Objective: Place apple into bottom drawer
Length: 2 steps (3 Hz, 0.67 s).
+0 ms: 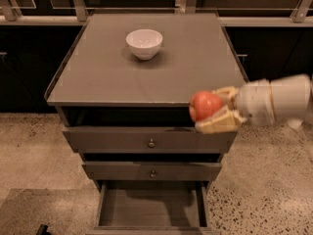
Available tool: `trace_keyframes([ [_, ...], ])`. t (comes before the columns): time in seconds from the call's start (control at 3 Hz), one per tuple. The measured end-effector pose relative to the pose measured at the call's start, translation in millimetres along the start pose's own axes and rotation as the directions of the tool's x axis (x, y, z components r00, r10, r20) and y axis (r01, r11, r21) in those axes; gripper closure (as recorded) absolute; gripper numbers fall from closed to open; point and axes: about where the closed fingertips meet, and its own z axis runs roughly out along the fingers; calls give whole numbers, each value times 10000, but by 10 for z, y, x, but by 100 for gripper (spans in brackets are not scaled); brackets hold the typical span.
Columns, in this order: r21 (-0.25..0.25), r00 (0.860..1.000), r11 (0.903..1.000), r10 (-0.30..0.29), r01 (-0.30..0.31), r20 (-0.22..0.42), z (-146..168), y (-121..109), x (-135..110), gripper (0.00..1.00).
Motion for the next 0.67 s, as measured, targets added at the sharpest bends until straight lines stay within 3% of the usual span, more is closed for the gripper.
trace_keyframes([
  [0.33,-454,9788,9851,1701,-1659,1140,338,276,956,100],
  [0.67,-709,9382,9466,3215,-3146,1284,651,526,1820,100],
])
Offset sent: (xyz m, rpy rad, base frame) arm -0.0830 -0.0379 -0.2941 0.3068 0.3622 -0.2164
